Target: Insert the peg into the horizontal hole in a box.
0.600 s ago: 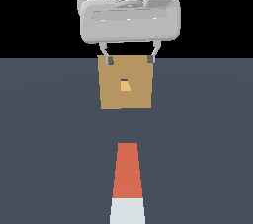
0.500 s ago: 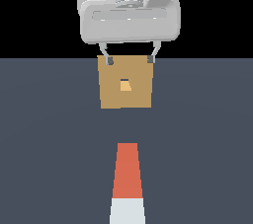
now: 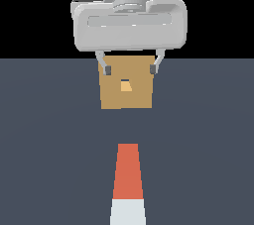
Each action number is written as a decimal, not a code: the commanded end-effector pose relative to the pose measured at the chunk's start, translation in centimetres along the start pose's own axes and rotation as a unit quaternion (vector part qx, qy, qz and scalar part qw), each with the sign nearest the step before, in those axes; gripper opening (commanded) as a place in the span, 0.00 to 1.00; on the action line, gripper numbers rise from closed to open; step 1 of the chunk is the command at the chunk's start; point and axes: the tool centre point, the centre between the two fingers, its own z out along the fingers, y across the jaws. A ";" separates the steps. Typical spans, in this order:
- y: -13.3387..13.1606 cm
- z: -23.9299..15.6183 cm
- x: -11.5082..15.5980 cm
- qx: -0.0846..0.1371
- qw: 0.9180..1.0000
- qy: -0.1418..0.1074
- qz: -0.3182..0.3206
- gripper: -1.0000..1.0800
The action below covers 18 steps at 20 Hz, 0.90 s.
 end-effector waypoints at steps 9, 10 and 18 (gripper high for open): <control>-0.8 5.5 -10.9 0.008 1.000 -0.001 0.003 0.96; -0.9 6.1 -12.1 0.009 1.000 0.000 0.004 0.96; -1.1 9.4 -18.8 0.013 1.000 0.000 0.005 0.96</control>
